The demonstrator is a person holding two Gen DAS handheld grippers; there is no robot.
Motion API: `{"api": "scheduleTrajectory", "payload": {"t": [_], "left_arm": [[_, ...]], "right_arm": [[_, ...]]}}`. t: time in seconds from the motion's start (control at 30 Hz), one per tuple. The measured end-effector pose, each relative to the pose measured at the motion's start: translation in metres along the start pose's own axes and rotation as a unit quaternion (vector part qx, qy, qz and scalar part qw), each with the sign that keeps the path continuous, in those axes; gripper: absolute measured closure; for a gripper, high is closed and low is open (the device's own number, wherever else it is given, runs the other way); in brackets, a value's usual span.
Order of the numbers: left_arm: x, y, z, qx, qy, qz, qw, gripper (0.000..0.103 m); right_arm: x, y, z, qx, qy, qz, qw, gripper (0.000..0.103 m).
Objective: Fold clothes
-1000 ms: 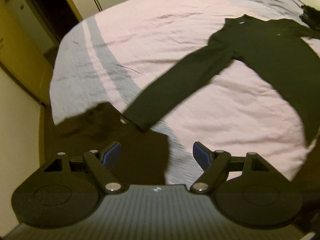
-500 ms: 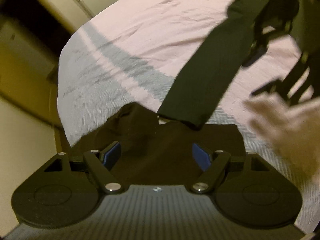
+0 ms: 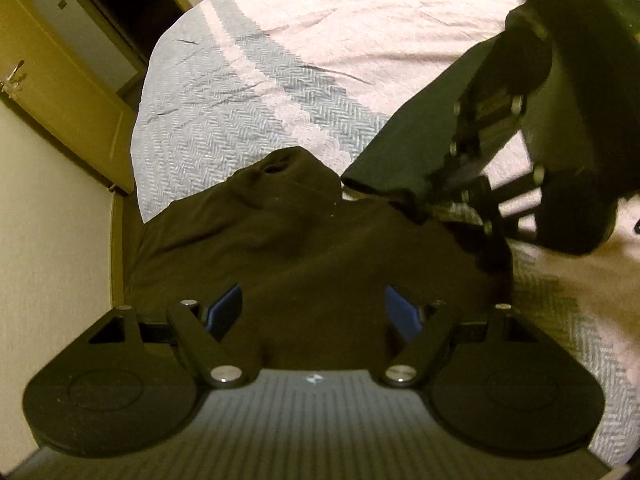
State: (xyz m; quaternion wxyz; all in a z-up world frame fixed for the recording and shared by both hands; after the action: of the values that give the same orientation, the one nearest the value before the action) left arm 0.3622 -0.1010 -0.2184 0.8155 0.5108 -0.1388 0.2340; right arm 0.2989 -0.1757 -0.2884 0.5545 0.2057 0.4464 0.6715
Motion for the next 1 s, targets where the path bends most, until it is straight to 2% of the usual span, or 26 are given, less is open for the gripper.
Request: {"api": "scheduleTrajectory", "payload": {"t": [0.07,0.13,0.2,0.23,0.3,0.4,0.53,0.6,0.67,0.73,0.83,0.9,0.93,1.0], "left_arm": [[-0.002,0.002,0.007,-0.008,0.0,-0.002,1.0,0.027],[-0.007,0.004,0.02,-0.019,-0.001,-0.007,0.9998,0.028],[-0.017,0.008,0.037,-0.033,-0.009,-0.019,0.9993,0.028],[-0.023,0.01,0.046,-0.041,-0.014,-0.025,0.9988,0.028],[-0.039,0.017,0.068,-0.059,-0.028,-0.038,0.9972,0.028],[-0.066,0.029,0.107,-0.09,-0.053,-0.055,0.993,0.028],[-0.111,0.049,0.157,-0.126,-0.084,-0.066,0.9863,0.027],[-0.14,0.059,0.18,-0.134,-0.093,-0.066,0.9845,0.027],[-0.172,0.067,0.198,-0.127,-0.097,-0.063,0.9852,0.027],[-0.203,0.074,0.213,-0.115,-0.099,-0.058,0.9867,0.027],[-0.247,0.078,0.227,-0.084,-0.092,-0.059,0.9905,0.027],[-0.277,0.079,0.233,-0.063,-0.092,-0.062,0.9918,0.027],[-0.293,0.081,0.237,-0.053,-0.094,-0.062,0.9922,0.027],[-0.317,0.084,0.243,-0.039,-0.099,-0.065,0.9922,0.027]], "right_arm": [[-0.019,0.023,0.004,-0.029,-0.035,-0.012,0.999,0.097],[-0.05,0.058,0.002,-0.067,-0.099,-0.029,0.992,0.097],[-0.088,0.098,-0.006,-0.109,-0.174,-0.049,0.977,0.098],[-0.109,0.121,-0.015,-0.132,-0.221,-0.058,0.965,0.098],[-0.152,0.167,-0.039,-0.176,-0.314,-0.072,0.93,0.098],[-0.213,0.246,-0.09,-0.245,-0.387,-0.124,0.881,0.098],[-0.281,0.348,-0.204,-0.321,-0.474,-0.224,0.789,0.098],[-0.298,0.371,-0.289,-0.327,-0.53,-0.259,0.738,0.098],[-0.305,0.371,-0.374,-0.318,-0.597,-0.264,0.688,0.098],[-0.305,0.349,-0.459,-0.281,-0.657,-0.254,0.652,0.098],[-0.302,0.302,-0.556,-0.23,-0.722,-0.21,0.618,0.098],[-0.294,0.281,-0.6,-0.206,-0.752,-0.178,0.601,0.098],[-0.291,0.273,-0.619,-0.194,-0.762,-0.162,0.597,0.098],[-0.286,0.261,-0.637,-0.17,-0.766,-0.141,0.604,0.097]]}}
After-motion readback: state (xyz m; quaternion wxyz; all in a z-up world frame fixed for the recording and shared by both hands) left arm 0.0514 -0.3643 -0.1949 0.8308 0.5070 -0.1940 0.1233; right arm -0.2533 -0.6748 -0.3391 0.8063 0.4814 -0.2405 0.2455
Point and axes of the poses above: each gripper's, at about its wrist camera, not at the fingertips, and y roughly against the way its jaws point, x to its left, z to its top, the point moved 4 cm from there along -y, roughly the way its jaws point, and after that the axes turned 8 degrees about z, right-handed, at the moved point
